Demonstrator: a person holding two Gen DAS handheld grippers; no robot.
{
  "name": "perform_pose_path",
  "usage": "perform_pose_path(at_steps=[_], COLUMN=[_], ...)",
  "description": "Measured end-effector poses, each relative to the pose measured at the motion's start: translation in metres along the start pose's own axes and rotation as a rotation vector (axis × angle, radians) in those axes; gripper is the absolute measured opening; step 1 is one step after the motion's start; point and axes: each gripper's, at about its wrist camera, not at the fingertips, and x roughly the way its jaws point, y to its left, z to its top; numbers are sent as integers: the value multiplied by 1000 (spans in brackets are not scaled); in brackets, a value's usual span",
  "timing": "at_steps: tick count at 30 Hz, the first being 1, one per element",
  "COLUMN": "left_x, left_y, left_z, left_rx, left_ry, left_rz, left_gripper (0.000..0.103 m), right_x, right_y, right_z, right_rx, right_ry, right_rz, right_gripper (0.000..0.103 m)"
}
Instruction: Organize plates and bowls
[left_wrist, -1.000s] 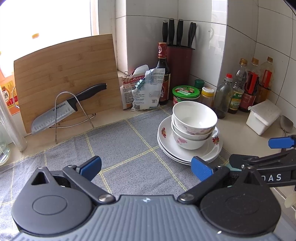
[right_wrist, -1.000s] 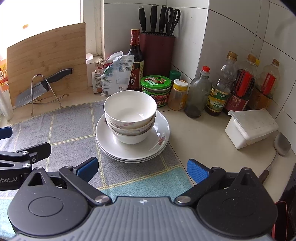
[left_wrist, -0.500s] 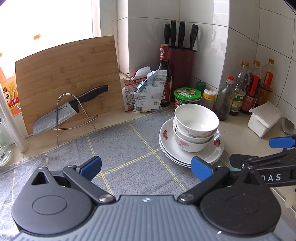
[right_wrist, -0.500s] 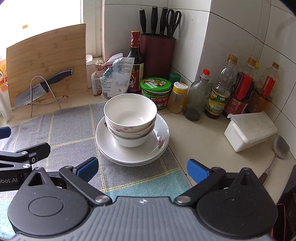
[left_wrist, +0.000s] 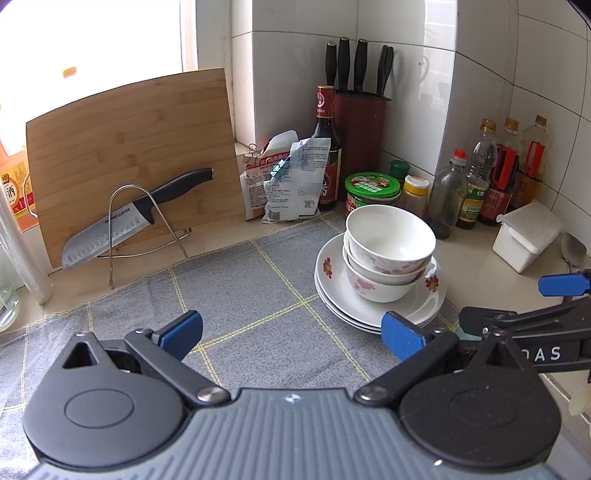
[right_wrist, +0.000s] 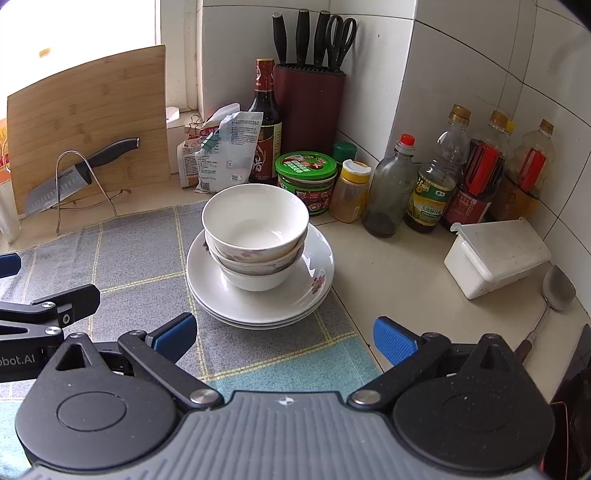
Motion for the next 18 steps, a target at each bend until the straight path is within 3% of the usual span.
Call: perform_pose_path(at_steps=[18], left_x=[-2], left_y=[0], left_z=[0], left_rx=[2], left_ry=[-3], left_rz=[0], left_gripper=[102], right_x=[-3], right_y=[-3], right_z=[-2], right_rx=[2], right_ry=[-4], right_rz=[-4], right_gripper=[103])
